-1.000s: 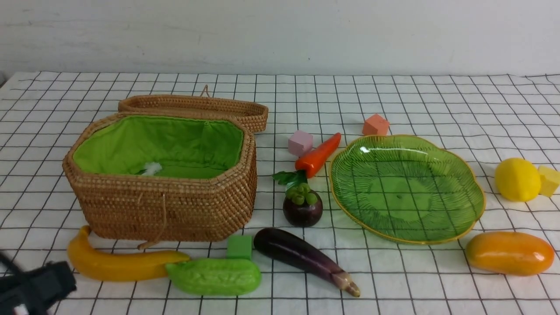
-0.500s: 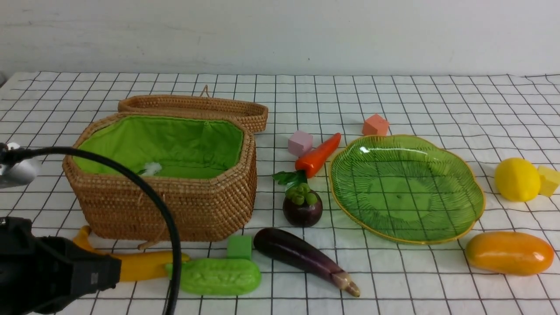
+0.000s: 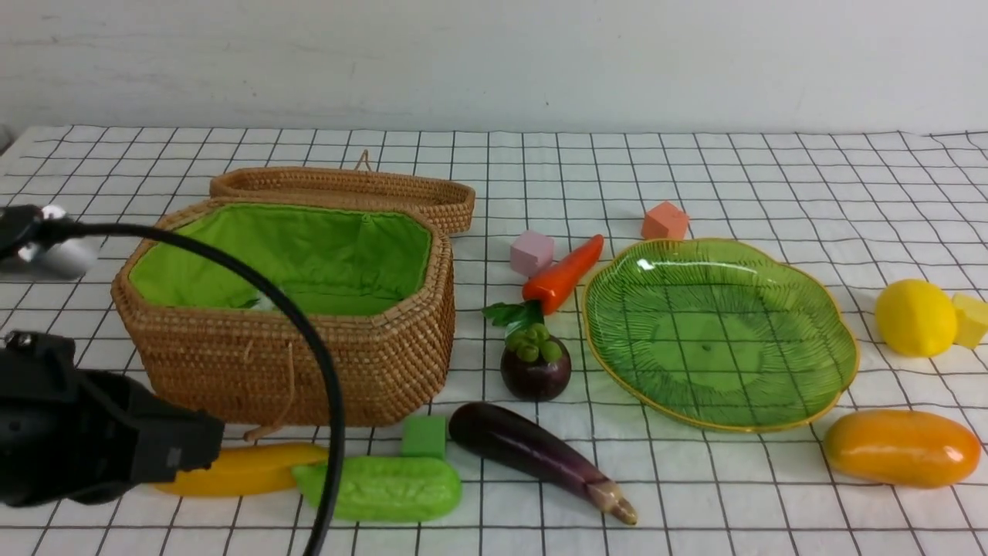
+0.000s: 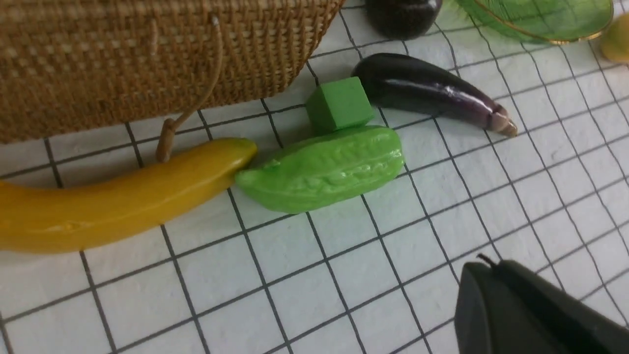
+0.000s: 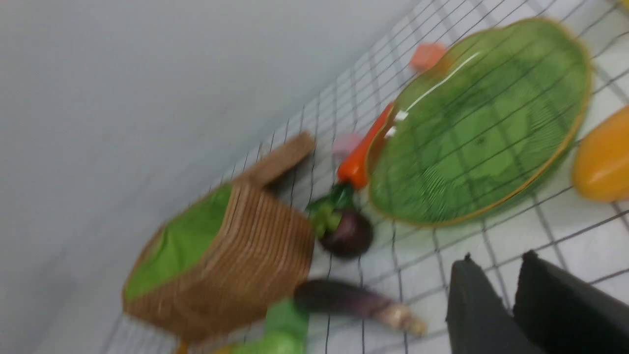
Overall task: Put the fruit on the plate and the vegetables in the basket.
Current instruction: Use the left arm to grab a banana and put it into the right plate
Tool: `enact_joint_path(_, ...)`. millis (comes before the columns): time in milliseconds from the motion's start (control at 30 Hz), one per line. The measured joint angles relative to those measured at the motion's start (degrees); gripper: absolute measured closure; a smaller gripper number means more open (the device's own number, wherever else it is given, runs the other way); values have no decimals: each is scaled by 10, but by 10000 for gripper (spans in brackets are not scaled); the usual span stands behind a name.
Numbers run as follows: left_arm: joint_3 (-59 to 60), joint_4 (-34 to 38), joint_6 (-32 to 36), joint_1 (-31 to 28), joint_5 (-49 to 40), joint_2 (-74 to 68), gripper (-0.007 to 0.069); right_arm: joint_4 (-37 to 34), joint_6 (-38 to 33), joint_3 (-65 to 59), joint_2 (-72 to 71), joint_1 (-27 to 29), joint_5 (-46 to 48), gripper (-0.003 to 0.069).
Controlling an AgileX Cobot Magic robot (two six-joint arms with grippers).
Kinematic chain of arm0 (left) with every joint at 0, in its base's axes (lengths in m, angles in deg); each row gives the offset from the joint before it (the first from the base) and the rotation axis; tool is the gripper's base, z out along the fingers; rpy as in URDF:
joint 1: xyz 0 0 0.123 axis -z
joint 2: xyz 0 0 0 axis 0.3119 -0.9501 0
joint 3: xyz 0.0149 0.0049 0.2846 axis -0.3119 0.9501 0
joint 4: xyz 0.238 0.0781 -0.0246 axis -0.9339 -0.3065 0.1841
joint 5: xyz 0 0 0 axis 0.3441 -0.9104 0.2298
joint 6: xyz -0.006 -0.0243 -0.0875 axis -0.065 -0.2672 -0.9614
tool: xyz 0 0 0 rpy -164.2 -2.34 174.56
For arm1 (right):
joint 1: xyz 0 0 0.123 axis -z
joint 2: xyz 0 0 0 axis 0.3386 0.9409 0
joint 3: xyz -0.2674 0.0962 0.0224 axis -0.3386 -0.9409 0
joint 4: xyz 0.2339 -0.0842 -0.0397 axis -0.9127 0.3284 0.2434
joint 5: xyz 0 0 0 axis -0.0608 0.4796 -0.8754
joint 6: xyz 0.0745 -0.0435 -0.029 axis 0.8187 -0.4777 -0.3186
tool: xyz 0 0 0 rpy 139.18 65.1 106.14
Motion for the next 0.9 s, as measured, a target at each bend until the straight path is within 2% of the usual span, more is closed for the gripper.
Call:
enact_joint_path(100, -60, -1, 36, 0, -47, -61, 638, 0, -110, 135, 82, -42, 129, 535)
enact_joint_path(133, -64, -1, 39, 0, -50, -65, 638, 0, -125, 154, 94, -47, 149, 537)
enact_joint_path(167, -92, -1, 60, 0, -77, -99, 638, 0, -198, 234, 149, -70, 230, 542)
enact_joint_path(233, -105, -4, 74, 3, -93, -118, 638, 0, -224, 276, 174, -79, 271, 543)
enact_joint_path(267, -115, -17, 86, 16, -109, -136, 638, 0, -271, 336, 203, -89, 331, 543)
enact_joint_path(300, -116, -20, 89, 21, -110, -137, 638, 0, -275, 350, 211, -90, 344, 543)
enact_joint_path(367, -120, -77, 105, 73, -129, -144, 638, 0, -323, 420, 243, -92, 402, 543)
enact_joint_path(433, -121, -141, 108, 123, -148, -143, 638, 0, -363, 460, 258, -92, 417, 543)
enact_joint_path(500, -121, -170, 106, 142, -154, -143, 638, 0, -383, 474, 260, -92, 419, 543)
enact_joint_path(533, -121, -215, 102, 149, -147, -146, 638, -1, -403, 488, 260, -92, 424, 540)
enact_joint_path(667, -121, -250, 115, 127, -113, -165, 638, -4, -419, 491, 258, -92, 426, 539)
enact_joint_path(733, -121, -246, 151, 100, -85, -183, 638, -4, -421, 490, 258, -92, 426, 539)
enact_joint_path(833, -121, -231, 278, 69, -35, -226, 634, -5, -422, 479, 256, -92, 426, 538)
enact_joint_path(867, -121, -231, 285, 69, -33, -228, 634, -5, -422, 478, 256, -92, 426, 538)
enact_joint_path(900, -121, -235, 334, 67, -22, -243, 620, -5, -422, 473, 255, -92, 426, 536)
